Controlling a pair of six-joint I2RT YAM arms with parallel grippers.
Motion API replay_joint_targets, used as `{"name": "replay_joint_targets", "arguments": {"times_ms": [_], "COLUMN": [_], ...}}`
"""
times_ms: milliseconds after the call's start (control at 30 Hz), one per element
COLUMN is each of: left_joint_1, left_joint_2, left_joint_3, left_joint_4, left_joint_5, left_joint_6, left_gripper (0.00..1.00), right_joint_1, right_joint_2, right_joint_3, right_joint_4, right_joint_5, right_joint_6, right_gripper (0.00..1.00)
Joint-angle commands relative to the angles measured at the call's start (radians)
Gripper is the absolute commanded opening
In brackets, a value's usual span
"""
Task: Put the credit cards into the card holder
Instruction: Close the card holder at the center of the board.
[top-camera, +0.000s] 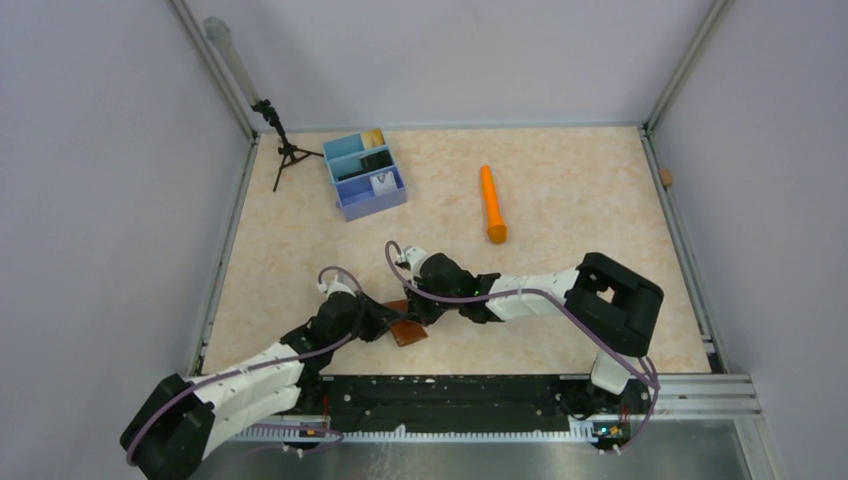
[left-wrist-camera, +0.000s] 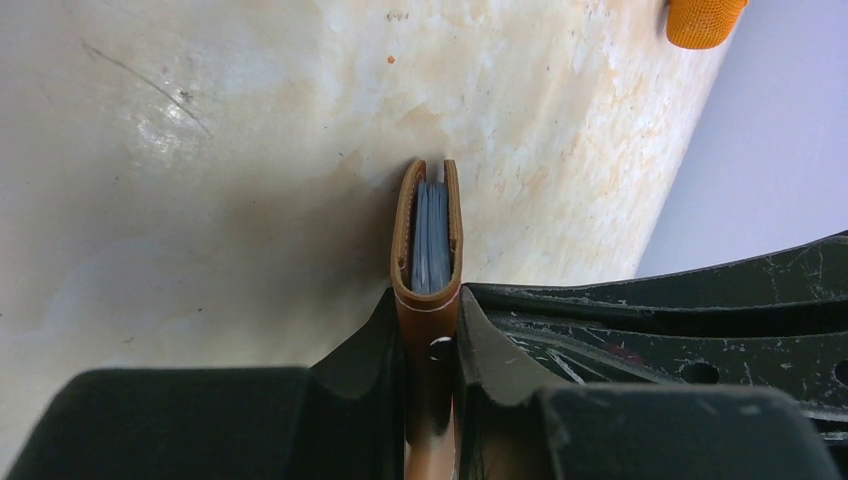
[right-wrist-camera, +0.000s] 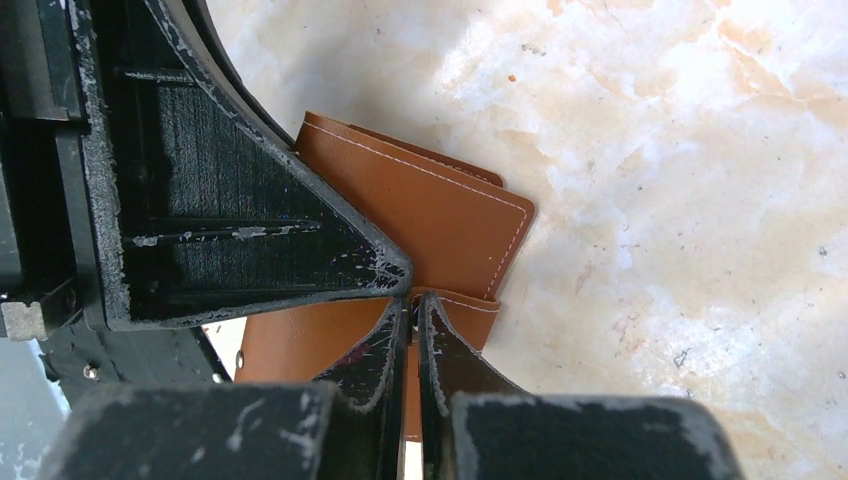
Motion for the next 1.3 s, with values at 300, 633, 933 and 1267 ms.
{"name": "replay_joint_targets", "arguments": {"times_ms": [300,633,933,1267], "left_joint_1": [-0.023,-0.022,-0.014,-0.012], "left_joint_2": [-0.076,-0.15,-0.242,-0.194], "left_joint_3": [-0.011,-0.052,-0.012,0.098], "left_joint_4": [0.377,0.375,0.154,-0.076], "left_joint_5": [-0.007,-0.073,-0.034,0.041], "left_joint_6": [-0.148,-0.195,-0.092,0.12], "left_gripper": [0.0,0.0,0.0,0.0], "right_joint_1": [0.201,0.236,0.23,0.216], "right_joint_2": [0.056,0.051,-0.088,-0.218], "right_joint_3": [0.001,0.027,0.073,0.092], "right_joint_4": [0.122,-0.008,-0.233,-0.346], "right_joint_5": [-0.346,-0.224,0.026,0.202], "right_joint_6": [0.167,0.181,0.139,0.13], "right_gripper": [0.0,0.0,0.0,0.21]}}
